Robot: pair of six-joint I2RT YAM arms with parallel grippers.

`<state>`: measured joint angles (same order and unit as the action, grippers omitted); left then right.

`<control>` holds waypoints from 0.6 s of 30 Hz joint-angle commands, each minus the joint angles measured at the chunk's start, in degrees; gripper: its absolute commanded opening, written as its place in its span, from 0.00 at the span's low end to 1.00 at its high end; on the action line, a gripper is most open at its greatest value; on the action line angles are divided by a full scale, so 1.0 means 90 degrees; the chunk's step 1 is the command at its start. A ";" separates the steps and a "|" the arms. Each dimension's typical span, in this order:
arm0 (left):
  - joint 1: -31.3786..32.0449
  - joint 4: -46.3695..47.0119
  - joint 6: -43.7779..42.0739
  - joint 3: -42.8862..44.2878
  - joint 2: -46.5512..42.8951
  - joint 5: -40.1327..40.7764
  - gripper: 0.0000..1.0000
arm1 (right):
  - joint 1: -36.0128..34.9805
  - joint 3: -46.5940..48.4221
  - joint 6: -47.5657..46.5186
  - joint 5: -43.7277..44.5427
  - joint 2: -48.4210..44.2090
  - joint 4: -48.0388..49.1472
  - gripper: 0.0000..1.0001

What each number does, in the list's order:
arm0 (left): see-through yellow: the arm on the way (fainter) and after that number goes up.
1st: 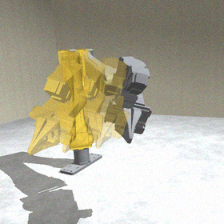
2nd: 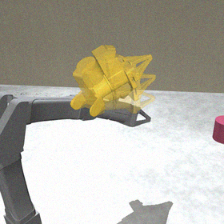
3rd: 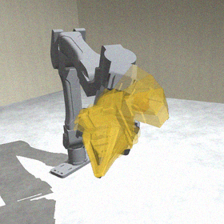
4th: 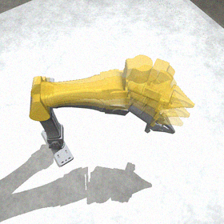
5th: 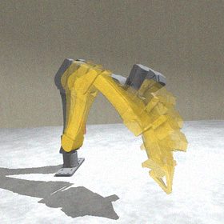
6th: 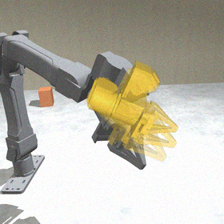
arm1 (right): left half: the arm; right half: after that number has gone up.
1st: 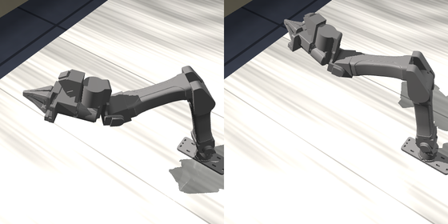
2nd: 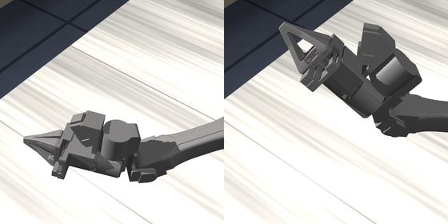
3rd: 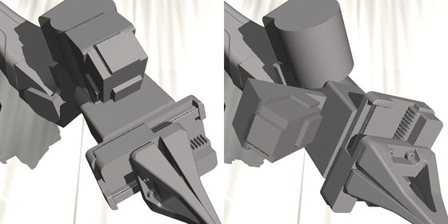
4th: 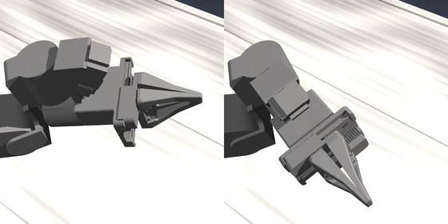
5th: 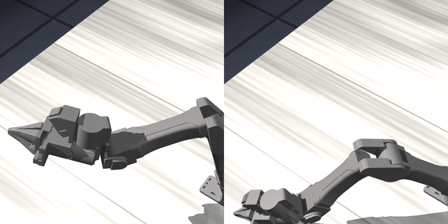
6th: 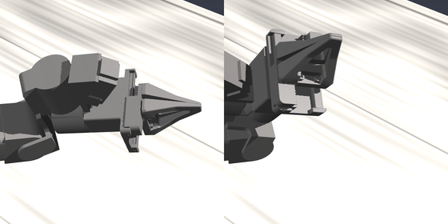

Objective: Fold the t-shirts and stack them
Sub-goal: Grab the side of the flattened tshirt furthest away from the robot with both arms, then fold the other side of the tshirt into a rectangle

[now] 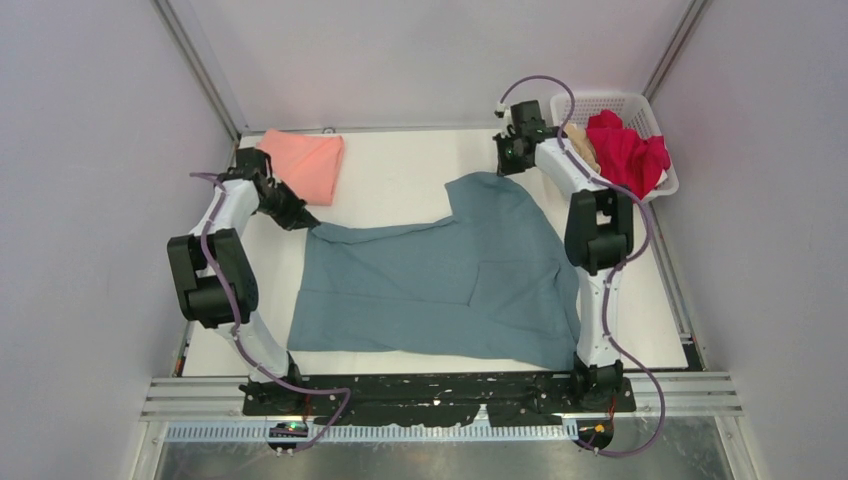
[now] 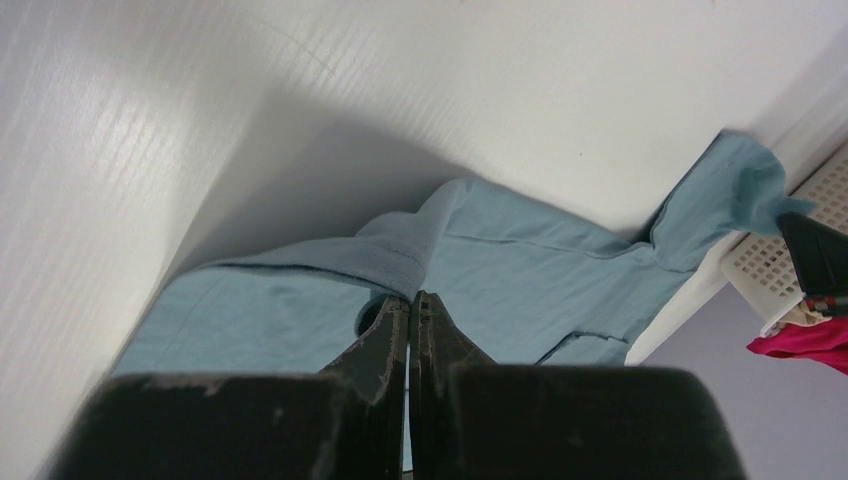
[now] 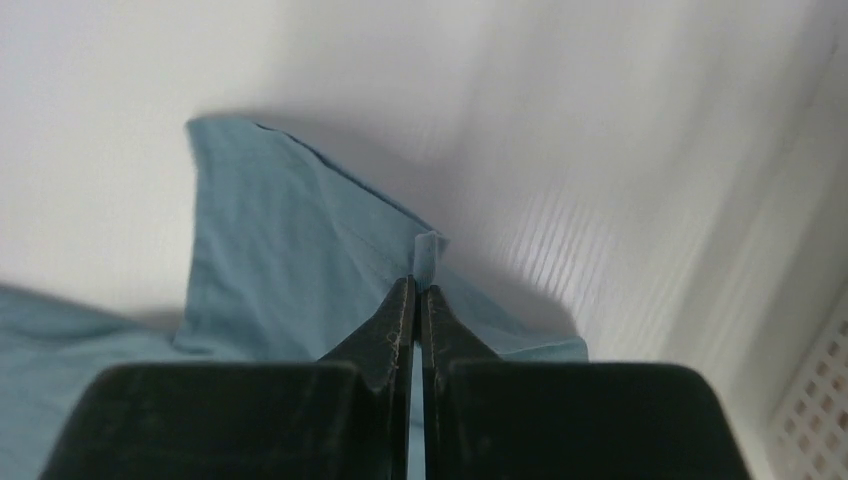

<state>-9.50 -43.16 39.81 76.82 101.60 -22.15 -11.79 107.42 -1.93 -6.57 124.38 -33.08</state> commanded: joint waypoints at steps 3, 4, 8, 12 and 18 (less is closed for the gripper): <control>-0.0058 0.0147 -0.0160 -0.0397 -0.0615 -0.0223 0.00 | -0.0056 -0.2014 -0.0589 -0.0231 -0.2652 0.1042 0.06; -0.0067 0.0142 -0.0179 -0.0489 -0.0679 -0.0224 0.00 | -0.0061 -0.2431 -0.0584 -0.0200 -0.2869 0.1071 0.06; -0.0163 0.0101 -0.0238 -0.0853 -0.1029 -0.0240 0.00 | -0.0081 -0.3391 -0.0545 0.0199 -0.4279 0.0973 0.06; -0.0377 0.0234 -0.0214 -0.1379 -0.1519 -0.0300 0.00 | -0.0077 -0.4001 -0.0409 0.0464 -0.5212 0.0646 0.06; -0.0478 0.0274 -0.0262 -0.1925 -0.1989 -0.0336 0.00 | -0.0077 -0.4487 -0.0127 0.1339 -0.6271 0.0025 0.06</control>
<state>-13.34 -42.17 38.50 61.49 86.78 -23.64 -12.34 68.31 -4.95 -1.19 73.80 -29.76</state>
